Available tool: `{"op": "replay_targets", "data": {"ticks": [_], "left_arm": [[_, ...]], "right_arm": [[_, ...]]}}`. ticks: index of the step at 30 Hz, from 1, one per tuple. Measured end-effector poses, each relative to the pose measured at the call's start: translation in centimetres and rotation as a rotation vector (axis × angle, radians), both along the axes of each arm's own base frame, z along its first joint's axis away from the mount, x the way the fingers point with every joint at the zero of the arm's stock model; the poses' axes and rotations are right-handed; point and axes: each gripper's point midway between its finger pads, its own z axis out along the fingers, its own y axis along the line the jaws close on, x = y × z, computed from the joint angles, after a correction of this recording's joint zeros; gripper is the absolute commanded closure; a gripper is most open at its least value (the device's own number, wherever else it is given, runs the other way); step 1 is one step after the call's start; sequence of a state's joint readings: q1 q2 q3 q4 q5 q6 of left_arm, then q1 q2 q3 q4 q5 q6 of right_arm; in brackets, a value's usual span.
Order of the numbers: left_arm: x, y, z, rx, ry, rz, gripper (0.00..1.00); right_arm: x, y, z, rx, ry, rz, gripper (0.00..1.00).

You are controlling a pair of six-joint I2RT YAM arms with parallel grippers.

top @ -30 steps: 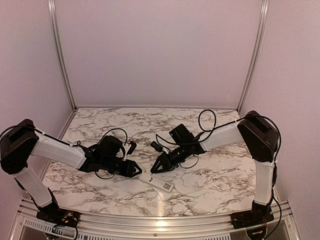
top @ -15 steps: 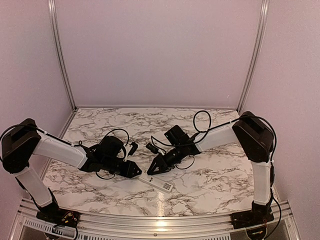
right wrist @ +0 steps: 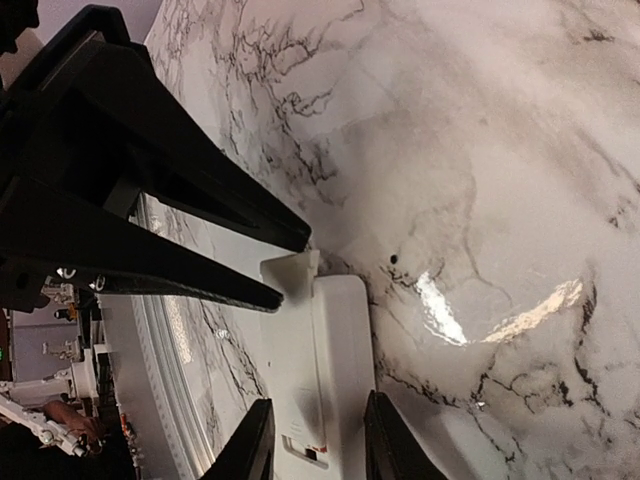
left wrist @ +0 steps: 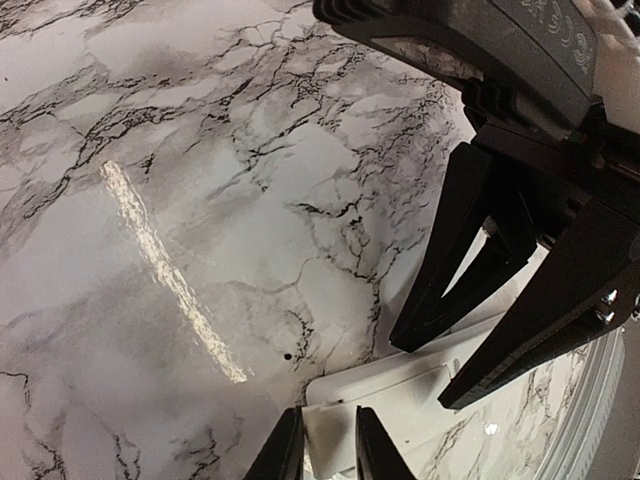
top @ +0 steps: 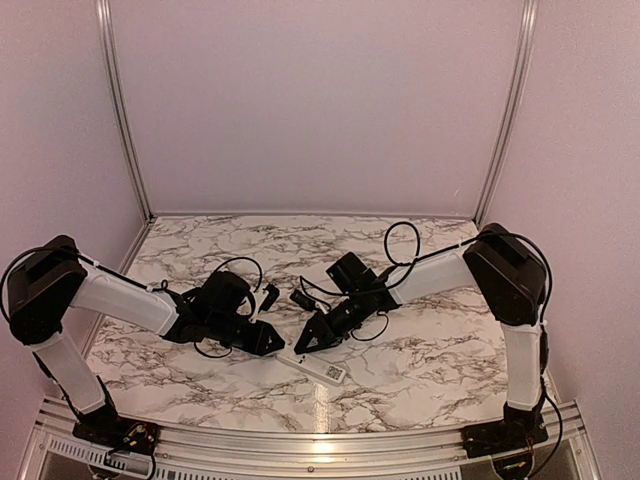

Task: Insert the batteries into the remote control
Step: Press the battery cover onto the remote control.

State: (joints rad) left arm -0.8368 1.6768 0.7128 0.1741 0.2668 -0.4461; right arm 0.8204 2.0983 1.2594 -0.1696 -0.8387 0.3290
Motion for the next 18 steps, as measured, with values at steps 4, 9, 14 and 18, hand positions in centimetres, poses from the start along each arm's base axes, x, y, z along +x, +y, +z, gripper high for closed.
{"op": "replay_targets", "data": {"ticks": [4, 9, 14, 18], "left_arm": [[-0.09, -0.04, -0.18, 0.001, 0.005, -0.005, 0.81], [-0.11, -0.03, -0.26, 0.004, 0.005, -0.008, 0.82], [-0.21, -0.12, -0.26, 0.005, 0.001, -0.015, 0.83], [-0.29, -0.23, -0.32, 0.01, -0.003, -0.022, 0.85]], "right_arm": [[-0.06, -0.05, -0.12, -0.004, -0.005, 0.004, 0.71], [-0.12, -0.15, -0.57, -0.015, -0.01, 0.008, 0.73], [-0.15, -0.17, -0.84, -0.024, -0.019, 0.013, 0.76], [-0.12, -0.17, -0.85, -0.026, -0.028, 0.017, 0.76]]}}
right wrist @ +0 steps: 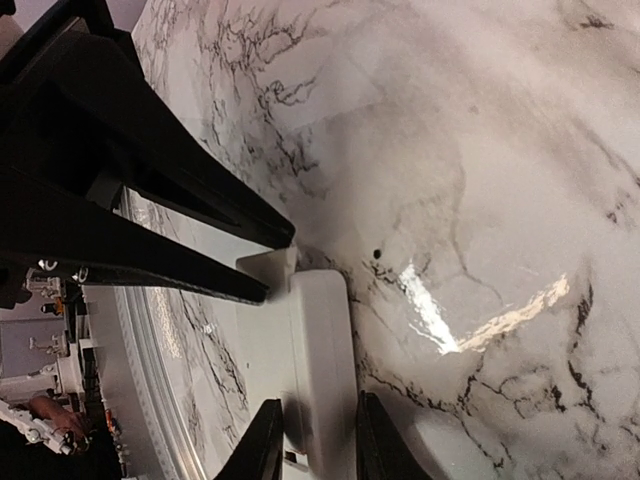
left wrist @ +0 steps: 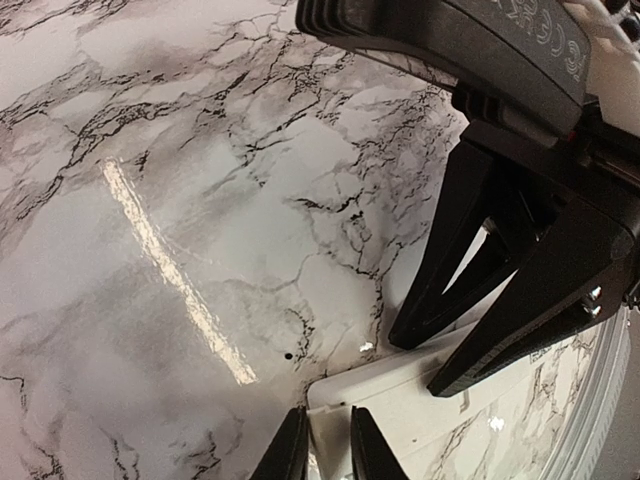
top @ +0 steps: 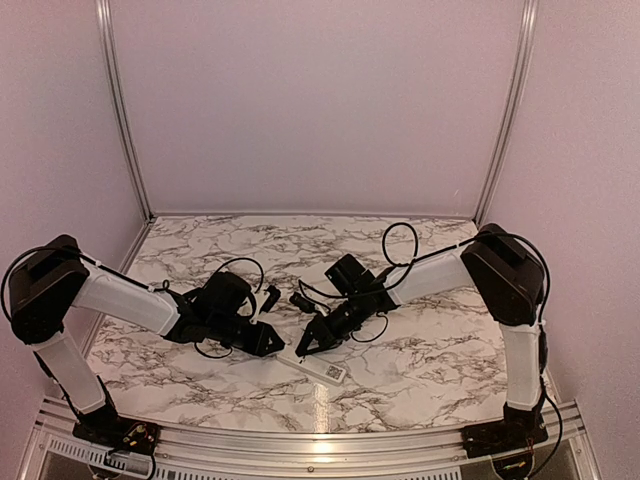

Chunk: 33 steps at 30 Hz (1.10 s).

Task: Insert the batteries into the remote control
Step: Press the battery cover onto the remote control.

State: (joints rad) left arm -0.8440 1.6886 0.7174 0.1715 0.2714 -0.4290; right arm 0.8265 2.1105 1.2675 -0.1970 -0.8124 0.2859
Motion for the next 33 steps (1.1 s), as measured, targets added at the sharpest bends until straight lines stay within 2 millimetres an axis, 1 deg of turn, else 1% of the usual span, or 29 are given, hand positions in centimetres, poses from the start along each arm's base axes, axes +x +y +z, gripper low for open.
{"op": "replay_targets", "data": {"ticks": [14, 33], "left_arm": [[-0.37, -0.43, -0.13, 0.02, -0.021, -0.009, 0.86], [-0.53, -0.95, -0.2, 0.052, -0.065, 0.023, 0.88]], "right_arm": [[-0.09, -0.05, -0.06, -0.009, -0.009, 0.008, 0.76], [-0.25, -0.25, -0.24, 0.01, -0.034, 0.013, 0.77]]}}
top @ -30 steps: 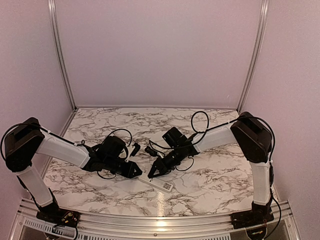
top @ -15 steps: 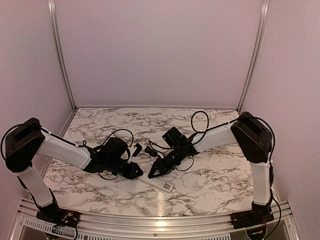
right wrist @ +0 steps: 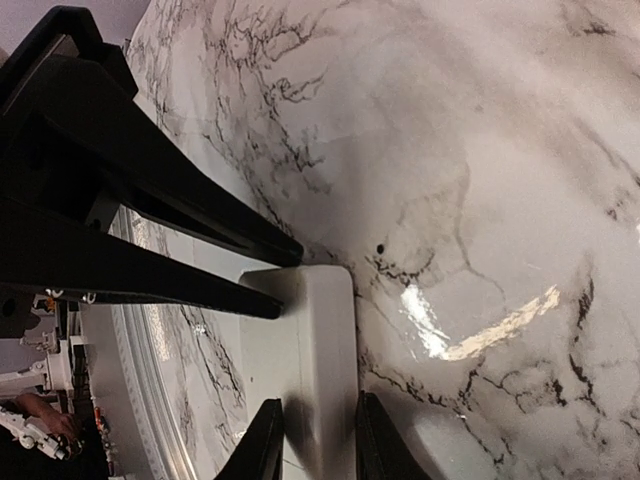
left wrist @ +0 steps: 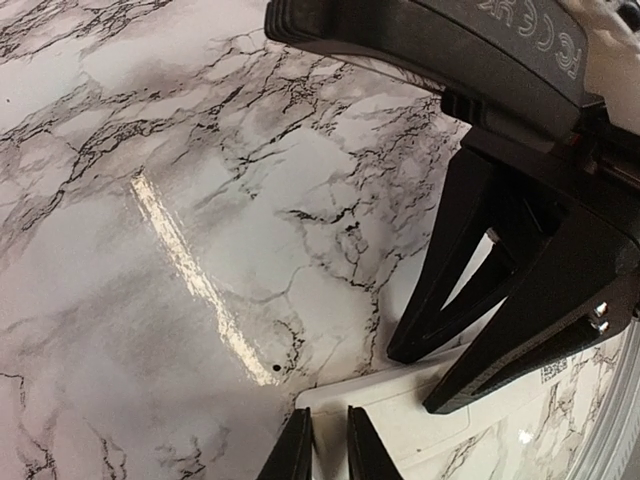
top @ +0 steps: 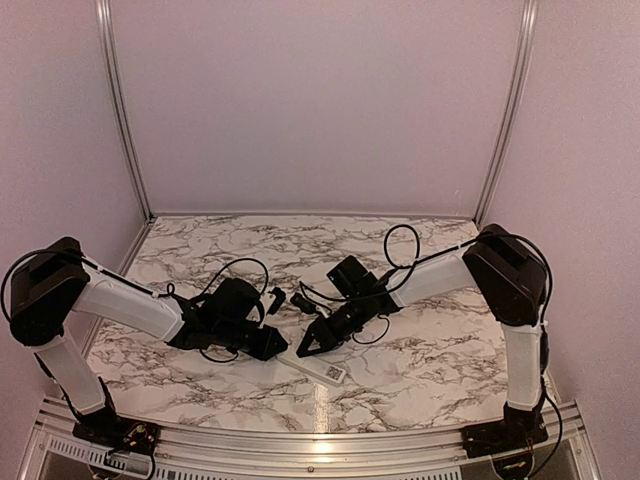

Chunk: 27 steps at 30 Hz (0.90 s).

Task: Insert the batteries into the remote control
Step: Press the battery cover onto the remote control.

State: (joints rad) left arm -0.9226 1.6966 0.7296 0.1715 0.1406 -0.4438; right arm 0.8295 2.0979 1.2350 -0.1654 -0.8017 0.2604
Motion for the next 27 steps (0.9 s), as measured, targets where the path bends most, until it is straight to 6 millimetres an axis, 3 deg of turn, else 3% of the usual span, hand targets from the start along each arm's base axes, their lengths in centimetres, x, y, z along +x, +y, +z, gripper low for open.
{"op": "replay_targets", "data": {"ticks": [14, 23, 27], "left_arm": [[0.01, -0.15, 0.05, 0.013, -0.021, 0.016, 0.89], [-0.25, 0.06, 0.22, -0.01, 0.011, 0.01, 0.75], [-0.8, 0.73, 0.65, -0.037, 0.054, -0.006, 0.74]], "right_arm": [[-0.02, -0.17, -0.08, 0.012, -0.022, -0.002, 0.77], [-0.14, -0.32, -0.16, 0.015, -0.033, 0.001, 0.78], [-0.13, -0.34, -0.17, 0.015, -0.044, 0.003, 0.78]]}}
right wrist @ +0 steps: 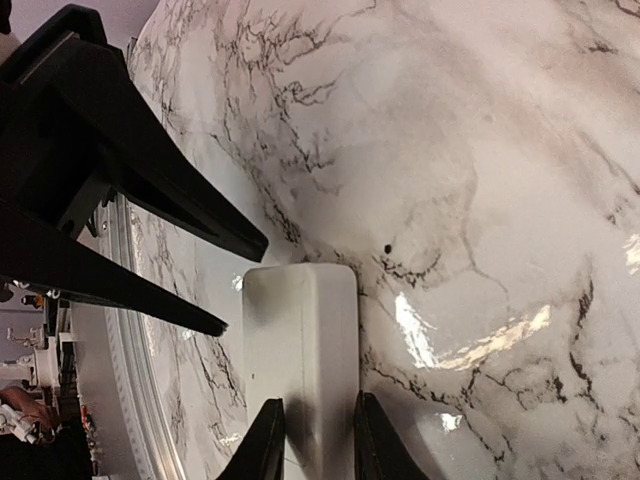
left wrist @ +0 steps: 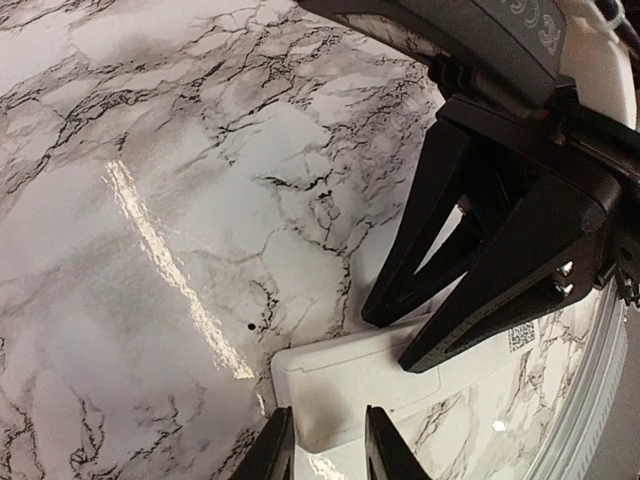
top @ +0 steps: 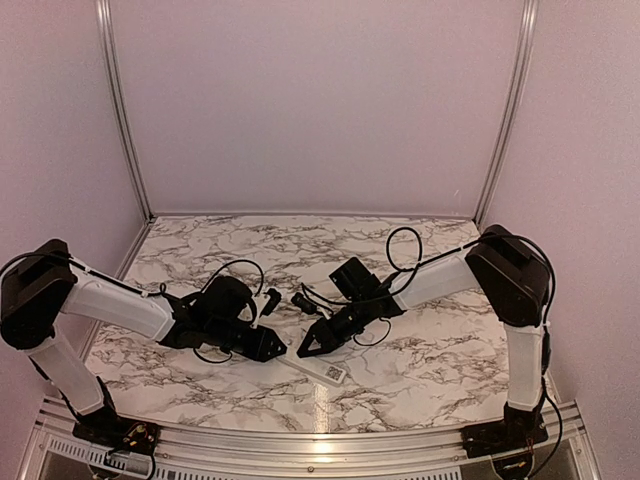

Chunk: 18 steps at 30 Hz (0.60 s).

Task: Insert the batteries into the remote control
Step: Press the battery cover onto the remote control.

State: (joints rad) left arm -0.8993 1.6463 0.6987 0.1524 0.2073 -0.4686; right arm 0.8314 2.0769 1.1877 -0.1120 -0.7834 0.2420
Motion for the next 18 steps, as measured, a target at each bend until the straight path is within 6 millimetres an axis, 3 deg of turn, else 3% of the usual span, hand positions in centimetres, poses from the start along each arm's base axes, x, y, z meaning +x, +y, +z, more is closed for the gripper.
{"op": "replay_targets", "data": {"ticks": [10, 18], "left_arm": [[0.6, 0.7, 1.4, -0.04, 0.006, 0.006, 0.77], [0.0, 0.6, -0.5, -0.009, 0.047, -0.023, 0.86]], "right_arm": [[0.0, 0.0, 0.0, 0.002, -0.007, 0.005, 0.78], [0.0, 0.0, 0.0, 0.002, -0.007, 0.005, 0.78]]}}
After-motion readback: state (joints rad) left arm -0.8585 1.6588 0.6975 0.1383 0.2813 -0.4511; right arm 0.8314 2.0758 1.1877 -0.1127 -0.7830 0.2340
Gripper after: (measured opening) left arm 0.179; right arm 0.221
